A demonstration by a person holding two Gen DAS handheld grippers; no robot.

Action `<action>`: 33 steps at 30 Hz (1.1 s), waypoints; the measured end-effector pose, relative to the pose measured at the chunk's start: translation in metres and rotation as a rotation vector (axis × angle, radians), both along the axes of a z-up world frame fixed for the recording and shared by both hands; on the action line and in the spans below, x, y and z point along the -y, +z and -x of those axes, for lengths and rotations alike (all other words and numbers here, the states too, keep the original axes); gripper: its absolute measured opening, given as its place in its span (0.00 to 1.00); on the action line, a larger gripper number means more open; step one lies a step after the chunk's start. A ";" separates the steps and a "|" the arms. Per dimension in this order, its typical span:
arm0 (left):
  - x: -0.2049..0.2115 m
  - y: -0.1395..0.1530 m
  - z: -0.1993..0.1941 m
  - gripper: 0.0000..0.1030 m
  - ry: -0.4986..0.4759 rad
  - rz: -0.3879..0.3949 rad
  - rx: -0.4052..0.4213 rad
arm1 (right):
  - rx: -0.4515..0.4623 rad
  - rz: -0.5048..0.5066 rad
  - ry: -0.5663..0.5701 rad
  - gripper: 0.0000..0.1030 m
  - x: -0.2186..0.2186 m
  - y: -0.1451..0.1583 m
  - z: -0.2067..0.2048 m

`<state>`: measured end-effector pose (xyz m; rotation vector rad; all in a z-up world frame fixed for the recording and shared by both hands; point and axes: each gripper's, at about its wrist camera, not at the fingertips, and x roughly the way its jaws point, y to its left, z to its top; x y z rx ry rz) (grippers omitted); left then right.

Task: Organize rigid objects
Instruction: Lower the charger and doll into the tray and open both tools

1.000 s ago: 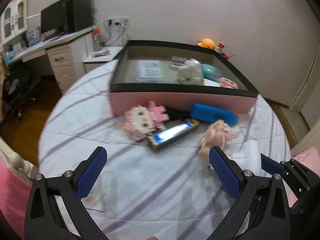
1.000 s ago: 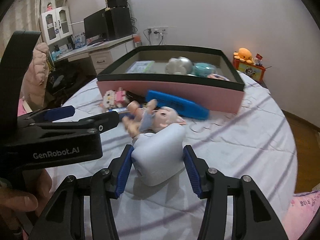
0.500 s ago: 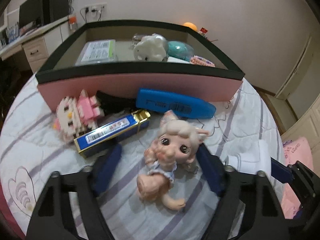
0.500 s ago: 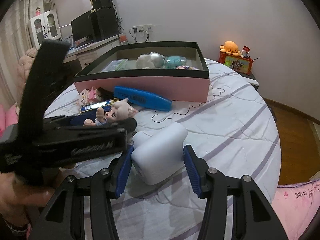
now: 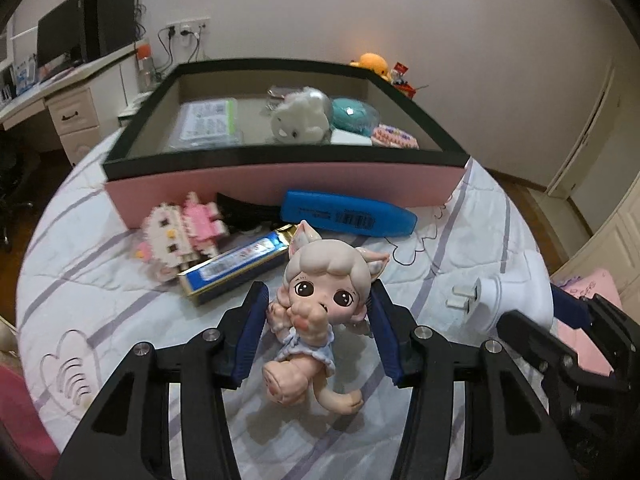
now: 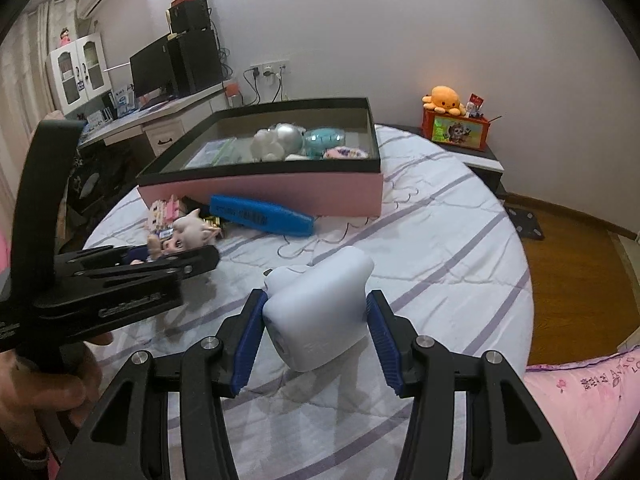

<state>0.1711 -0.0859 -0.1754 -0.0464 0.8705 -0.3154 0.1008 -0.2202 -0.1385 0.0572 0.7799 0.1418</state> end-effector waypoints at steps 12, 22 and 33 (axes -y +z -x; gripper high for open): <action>-0.033 0.055 0.000 0.49 0.032 -0.001 0.129 | 0.122 0.008 0.036 0.51 -0.011 0.057 -0.023; -0.045 0.093 -0.052 0.49 0.060 -0.018 0.217 | 0.187 -0.001 0.074 0.51 -0.019 0.098 -0.093; -0.035 0.085 -0.143 0.49 0.070 -0.049 0.191 | 0.100 -0.007 0.070 0.51 -0.025 0.074 -0.192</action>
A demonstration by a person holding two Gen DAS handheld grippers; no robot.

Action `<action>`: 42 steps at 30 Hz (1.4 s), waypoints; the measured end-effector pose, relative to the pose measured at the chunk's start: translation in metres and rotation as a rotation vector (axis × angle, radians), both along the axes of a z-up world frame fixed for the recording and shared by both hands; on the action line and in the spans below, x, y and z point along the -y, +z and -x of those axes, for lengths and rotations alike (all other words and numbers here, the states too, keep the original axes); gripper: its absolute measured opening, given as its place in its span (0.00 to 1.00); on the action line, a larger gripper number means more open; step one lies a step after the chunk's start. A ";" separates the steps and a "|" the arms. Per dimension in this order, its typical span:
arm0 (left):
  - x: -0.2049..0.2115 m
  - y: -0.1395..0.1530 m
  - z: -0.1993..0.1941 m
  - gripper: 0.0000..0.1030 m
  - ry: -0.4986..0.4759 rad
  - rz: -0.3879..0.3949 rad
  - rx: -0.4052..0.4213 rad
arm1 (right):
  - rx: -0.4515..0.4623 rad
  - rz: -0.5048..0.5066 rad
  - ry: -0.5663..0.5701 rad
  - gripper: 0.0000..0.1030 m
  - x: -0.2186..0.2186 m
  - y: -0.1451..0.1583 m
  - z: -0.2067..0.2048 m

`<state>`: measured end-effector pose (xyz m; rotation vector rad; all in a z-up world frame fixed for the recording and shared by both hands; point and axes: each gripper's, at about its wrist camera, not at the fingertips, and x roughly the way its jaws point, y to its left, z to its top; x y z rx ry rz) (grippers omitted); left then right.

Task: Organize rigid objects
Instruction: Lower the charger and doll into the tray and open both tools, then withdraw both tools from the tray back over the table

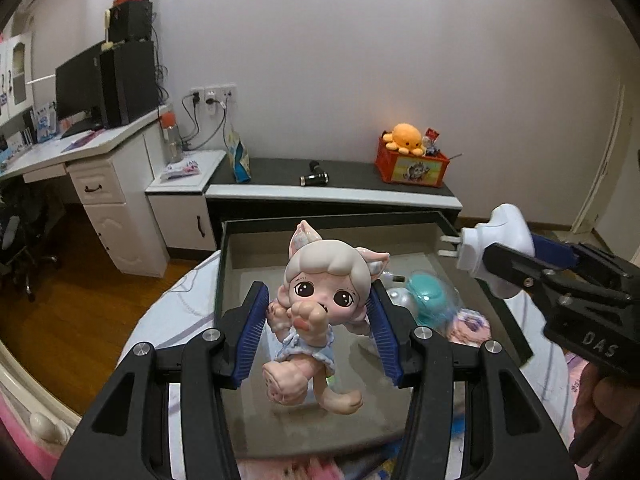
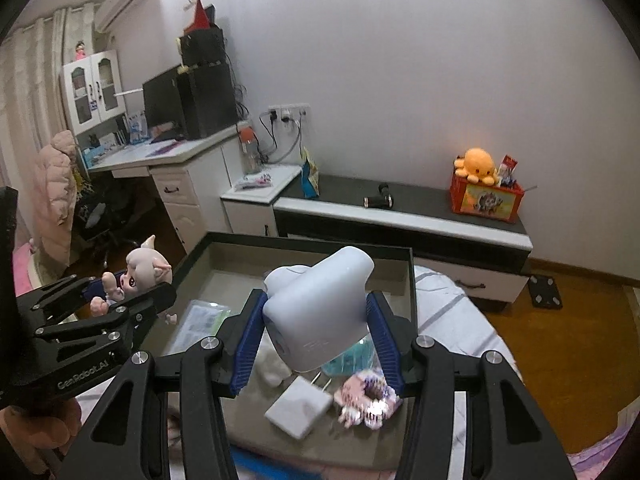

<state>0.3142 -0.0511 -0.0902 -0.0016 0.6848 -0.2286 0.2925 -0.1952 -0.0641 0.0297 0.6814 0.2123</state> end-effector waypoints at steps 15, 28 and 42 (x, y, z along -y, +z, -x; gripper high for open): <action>0.016 -0.020 -0.017 0.94 0.017 -0.073 -0.022 | -0.140 -0.024 -0.012 0.71 0.004 -0.045 -0.038; -0.018 0.023 0.061 1.00 0.101 -0.042 0.088 | -0.081 -0.102 -0.054 1.00 0.002 -0.012 0.026; -0.037 0.062 0.165 1.00 0.135 0.013 0.175 | 0.078 -0.105 -0.090 1.00 -0.003 0.048 0.135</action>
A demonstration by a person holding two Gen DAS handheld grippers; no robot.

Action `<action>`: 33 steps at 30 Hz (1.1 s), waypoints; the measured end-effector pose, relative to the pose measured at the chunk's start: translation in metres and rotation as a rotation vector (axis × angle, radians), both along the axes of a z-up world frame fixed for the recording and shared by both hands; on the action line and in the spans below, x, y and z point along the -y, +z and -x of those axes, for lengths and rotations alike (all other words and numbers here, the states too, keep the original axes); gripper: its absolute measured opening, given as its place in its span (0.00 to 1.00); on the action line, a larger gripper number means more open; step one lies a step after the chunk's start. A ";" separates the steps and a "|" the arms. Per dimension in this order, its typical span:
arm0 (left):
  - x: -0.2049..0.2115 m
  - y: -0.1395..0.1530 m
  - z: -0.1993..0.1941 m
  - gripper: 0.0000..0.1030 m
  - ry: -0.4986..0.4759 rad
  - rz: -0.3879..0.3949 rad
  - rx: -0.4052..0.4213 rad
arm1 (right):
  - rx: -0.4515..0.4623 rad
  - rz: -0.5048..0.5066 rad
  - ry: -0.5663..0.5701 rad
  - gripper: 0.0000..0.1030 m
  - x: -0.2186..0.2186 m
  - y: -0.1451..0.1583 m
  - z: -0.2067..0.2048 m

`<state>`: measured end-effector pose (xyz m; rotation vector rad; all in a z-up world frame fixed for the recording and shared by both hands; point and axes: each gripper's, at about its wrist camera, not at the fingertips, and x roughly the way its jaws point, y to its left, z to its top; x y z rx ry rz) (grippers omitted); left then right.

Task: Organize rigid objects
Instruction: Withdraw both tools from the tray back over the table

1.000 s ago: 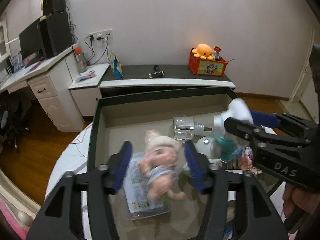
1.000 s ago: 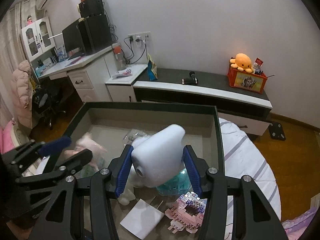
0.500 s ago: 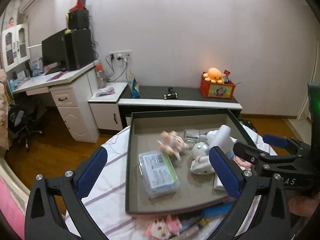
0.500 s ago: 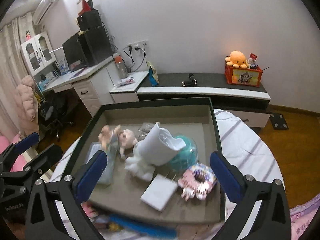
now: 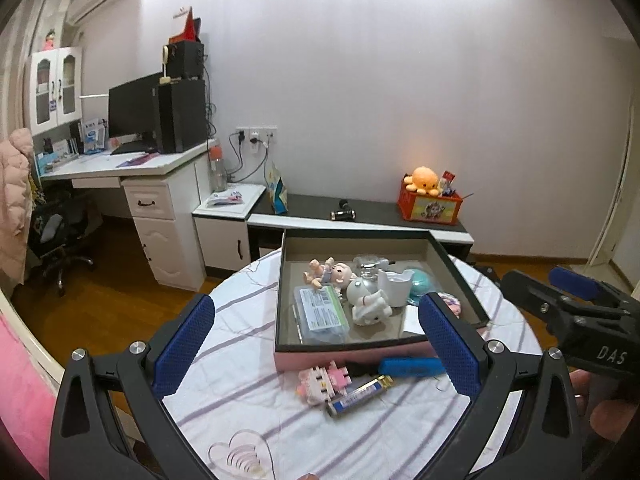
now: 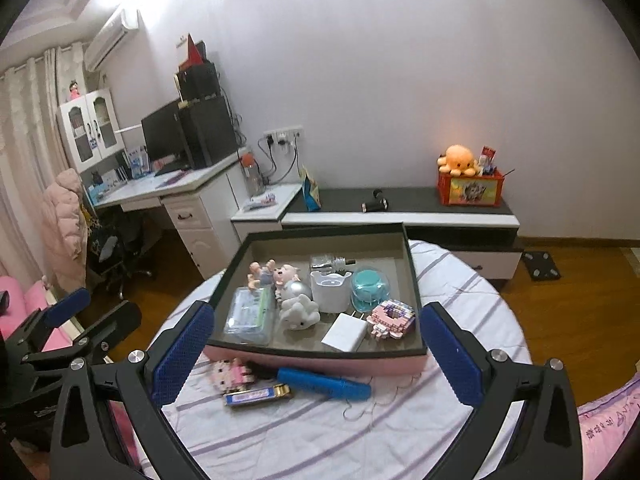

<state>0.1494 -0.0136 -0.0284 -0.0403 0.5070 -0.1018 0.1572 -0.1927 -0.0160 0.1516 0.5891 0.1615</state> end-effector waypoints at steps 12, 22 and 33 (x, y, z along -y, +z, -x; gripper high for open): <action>-0.006 0.014 0.067 1.00 0.007 0.025 0.040 | 0.099 0.008 -0.054 1.00 -0.002 0.026 0.080; -0.006 0.004 0.110 1.00 0.013 0.013 0.011 | 0.091 -0.023 -0.093 1.00 0.011 0.016 0.125; -0.010 0.003 0.120 1.00 0.016 0.017 0.009 | 0.078 -0.010 -0.077 1.00 0.005 0.011 0.134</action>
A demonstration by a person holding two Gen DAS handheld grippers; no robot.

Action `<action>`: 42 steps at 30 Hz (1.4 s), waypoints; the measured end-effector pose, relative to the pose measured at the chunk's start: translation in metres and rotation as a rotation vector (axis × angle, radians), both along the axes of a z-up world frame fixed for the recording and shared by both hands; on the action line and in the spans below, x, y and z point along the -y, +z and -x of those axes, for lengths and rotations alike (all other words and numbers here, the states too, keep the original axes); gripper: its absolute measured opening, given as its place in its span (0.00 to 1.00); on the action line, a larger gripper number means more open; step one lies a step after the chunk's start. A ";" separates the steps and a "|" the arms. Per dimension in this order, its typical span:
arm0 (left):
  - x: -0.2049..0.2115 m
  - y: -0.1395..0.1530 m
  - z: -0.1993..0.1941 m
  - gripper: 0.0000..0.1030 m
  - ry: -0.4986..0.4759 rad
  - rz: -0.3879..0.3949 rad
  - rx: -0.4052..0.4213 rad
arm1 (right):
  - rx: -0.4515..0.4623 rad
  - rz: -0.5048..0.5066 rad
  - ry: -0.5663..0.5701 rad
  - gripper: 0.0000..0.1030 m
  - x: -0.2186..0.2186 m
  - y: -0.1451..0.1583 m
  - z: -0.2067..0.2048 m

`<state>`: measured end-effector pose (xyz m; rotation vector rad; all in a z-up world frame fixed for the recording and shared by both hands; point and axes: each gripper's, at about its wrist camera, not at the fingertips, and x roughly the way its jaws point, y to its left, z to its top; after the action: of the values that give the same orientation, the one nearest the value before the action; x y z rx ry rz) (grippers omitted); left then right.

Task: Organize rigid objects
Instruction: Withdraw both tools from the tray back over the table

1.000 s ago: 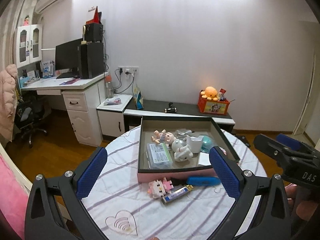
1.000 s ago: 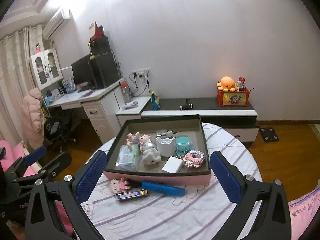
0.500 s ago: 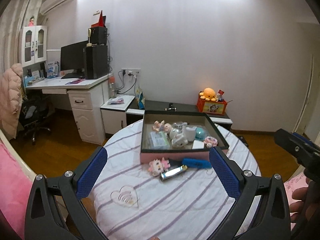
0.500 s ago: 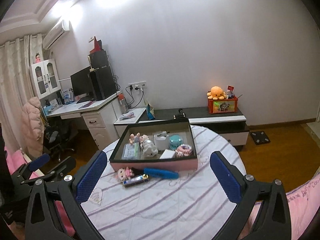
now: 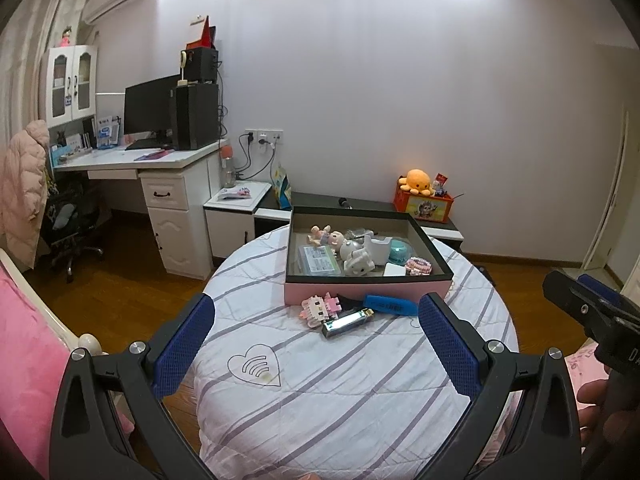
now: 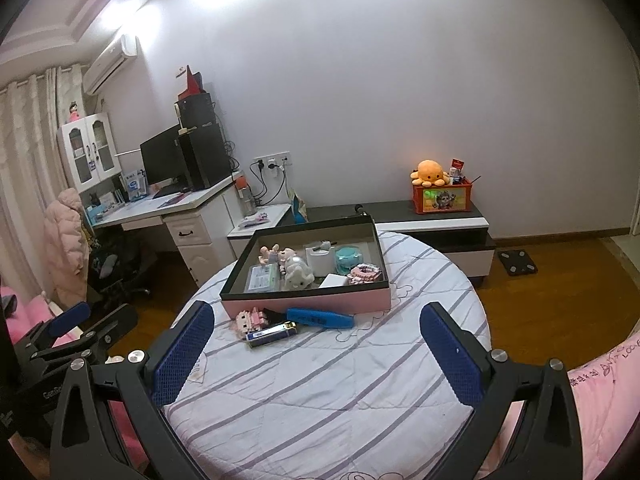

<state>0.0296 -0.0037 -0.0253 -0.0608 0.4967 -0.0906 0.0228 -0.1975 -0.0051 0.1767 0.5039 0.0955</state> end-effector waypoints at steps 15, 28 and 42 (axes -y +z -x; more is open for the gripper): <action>0.000 0.000 0.005 1.00 0.000 0.010 -0.010 | -0.022 0.021 0.012 1.00 -0.005 -0.005 0.001; -0.002 -0.019 -0.016 1.00 0.013 0.018 -0.054 | -0.065 0.048 0.024 1.00 -0.008 -0.019 -0.013; 0.007 -0.078 -0.068 1.00 -0.003 -0.006 -0.194 | -0.216 0.123 0.036 1.00 -0.006 -0.076 -0.070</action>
<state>0.0976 -0.0104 -0.1034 -0.0635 0.6905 -0.0863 0.0928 -0.1916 -0.0811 0.0573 0.7263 0.0806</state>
